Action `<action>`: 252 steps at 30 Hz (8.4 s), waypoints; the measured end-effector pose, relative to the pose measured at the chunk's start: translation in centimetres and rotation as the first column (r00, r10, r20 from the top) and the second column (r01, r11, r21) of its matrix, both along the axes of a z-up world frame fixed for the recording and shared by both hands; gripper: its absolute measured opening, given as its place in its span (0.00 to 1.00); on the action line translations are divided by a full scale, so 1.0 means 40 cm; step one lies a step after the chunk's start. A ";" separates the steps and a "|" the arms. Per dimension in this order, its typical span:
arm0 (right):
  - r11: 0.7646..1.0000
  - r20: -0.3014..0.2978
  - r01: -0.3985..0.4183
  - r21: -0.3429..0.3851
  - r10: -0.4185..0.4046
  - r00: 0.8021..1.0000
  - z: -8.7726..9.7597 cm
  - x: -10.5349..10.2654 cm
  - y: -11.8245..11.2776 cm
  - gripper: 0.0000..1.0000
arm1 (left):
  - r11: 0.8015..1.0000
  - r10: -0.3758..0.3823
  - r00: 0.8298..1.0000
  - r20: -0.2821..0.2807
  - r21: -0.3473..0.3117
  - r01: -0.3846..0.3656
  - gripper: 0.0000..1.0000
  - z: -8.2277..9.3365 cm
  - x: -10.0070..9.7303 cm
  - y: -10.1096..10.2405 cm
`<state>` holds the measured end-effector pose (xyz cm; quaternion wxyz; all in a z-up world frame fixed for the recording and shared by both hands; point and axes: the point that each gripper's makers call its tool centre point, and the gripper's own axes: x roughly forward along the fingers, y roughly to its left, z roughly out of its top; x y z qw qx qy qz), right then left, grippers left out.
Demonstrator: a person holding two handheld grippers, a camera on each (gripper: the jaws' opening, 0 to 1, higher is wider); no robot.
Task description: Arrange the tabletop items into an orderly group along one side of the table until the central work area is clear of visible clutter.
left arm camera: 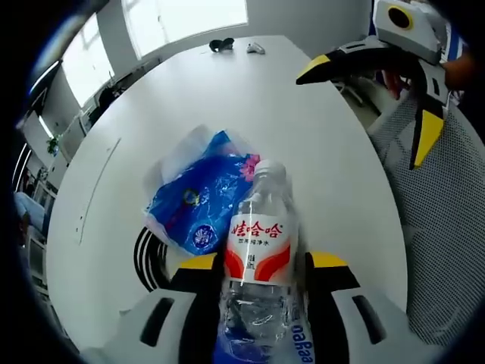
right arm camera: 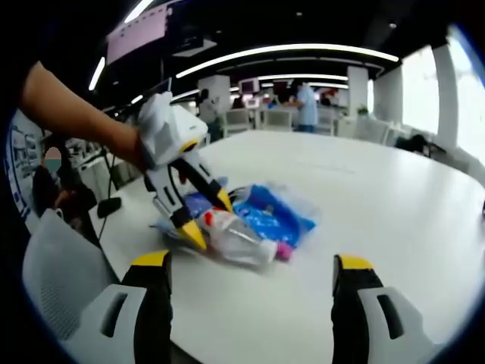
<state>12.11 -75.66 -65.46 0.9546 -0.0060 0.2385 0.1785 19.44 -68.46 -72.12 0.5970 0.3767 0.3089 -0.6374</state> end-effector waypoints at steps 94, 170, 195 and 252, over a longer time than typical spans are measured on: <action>1.000 -0.072 -0.003 -0.018 0.002 0.997 -0.038 -0.010 -0.004 0.82 | 0.986 0.103 0.993 -0.048 -0.123 -0.109 0.39 0.051 -0.001 -0.055; 0.996 0.022 -0.082 -0.032 0.083 0.996 0.003 -0.006 0.039 0.94 | 0.595 0.702 0.712 -0.022 -0.532 -0.603 0.39 0.375 0.406 0.332; 0.995 0.111 -0.099 -0.029 0.102 0.989 0.039 0.006 0.048 1.00 | 0.378 0.870 0.486 -0.079 -0.527 -0.762 0.39 0.293 0.532 0.483; 0.986 -0.017 -0.135 -0.098 0.134 0.991 -0.035 -0.013 0.052 0.96 | 0.170 0.957 0.267 -0.115 -0.523 -0.835 0.40 0.160 0.592 0.527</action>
